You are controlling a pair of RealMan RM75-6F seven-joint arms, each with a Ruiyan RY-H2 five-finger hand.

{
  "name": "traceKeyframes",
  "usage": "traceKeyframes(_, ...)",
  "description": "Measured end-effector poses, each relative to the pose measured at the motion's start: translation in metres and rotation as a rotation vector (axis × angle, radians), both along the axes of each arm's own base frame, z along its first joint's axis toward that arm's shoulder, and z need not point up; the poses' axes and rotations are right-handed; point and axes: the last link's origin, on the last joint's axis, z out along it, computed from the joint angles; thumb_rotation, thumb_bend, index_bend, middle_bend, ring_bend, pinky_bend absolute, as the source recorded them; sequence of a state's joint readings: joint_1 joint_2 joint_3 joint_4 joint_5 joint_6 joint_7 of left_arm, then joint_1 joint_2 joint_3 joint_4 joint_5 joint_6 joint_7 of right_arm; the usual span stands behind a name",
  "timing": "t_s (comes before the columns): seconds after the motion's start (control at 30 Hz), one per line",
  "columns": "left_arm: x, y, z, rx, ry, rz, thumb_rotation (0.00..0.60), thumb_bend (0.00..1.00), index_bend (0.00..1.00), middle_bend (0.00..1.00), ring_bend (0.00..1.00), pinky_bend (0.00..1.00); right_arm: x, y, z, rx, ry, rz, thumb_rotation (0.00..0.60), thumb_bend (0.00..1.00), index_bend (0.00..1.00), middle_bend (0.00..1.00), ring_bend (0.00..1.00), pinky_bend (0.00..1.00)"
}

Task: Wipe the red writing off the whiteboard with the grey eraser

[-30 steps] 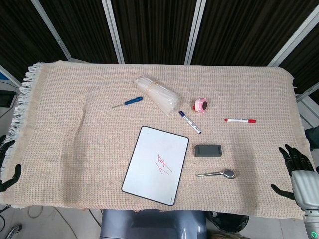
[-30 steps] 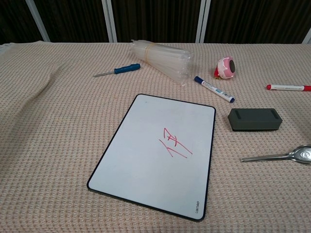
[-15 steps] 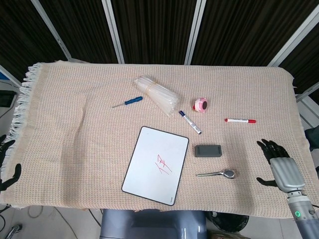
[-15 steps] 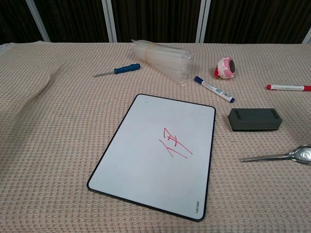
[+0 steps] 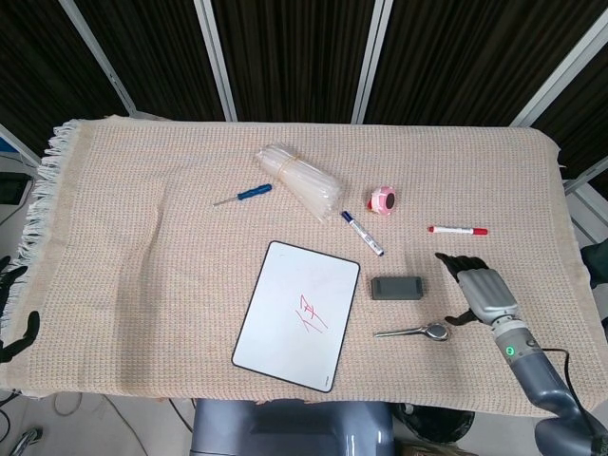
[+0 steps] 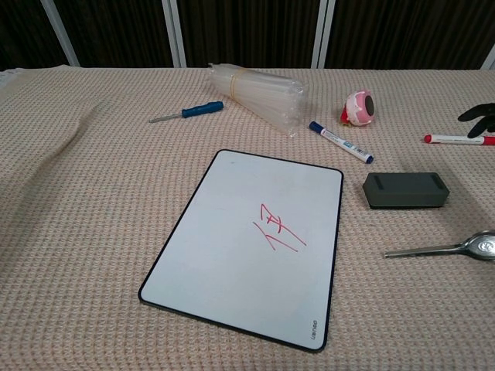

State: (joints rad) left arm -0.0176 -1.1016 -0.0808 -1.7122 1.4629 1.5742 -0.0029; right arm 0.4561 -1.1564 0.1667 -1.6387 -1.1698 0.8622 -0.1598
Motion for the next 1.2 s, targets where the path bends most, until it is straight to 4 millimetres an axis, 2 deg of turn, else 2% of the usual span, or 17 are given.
traceKeyframes(0.3,-0.001,0.001,0.000,-0.001,0.002,0.007,0.600,0.42,0.16,0.02,0.00,0.00,0.002,-0.017,-0.029,0.034,-0.007,-0.024,0.600,0.17,0.22,0.28,0.24,0.24)
traceKeyframes(0.63,-0.002,0.001,0.000,0.003,0.004,0.020,0.600,0.42,0.16,0.02,0.00,0.00,0.015,-0.030,-0.056,0.051,-0.001,0.004,0.600,0.24,0.29,0.32,0.28,0.29)
traceKeyframes(0.9,-0.003,0.002,0.000,0.003,0.004,0.029,0.600,0.42,0.16,0.02,0.00,0.00,0.028,-0.037,-0.071,0.058,0.013,0.033,0.600,0.29,0.36,0.35,0.31,0.33)
traceKeyframes(1.2,-0.003,0.002,0.000,0.003,0.005,0.036,0.600,0.42,0.16,0.02,0.00,0.00,0.040,-0.041,-0.083,0.072,0.029,0.053,0.600,0.31,0.38,0.37,0.33,0.36)
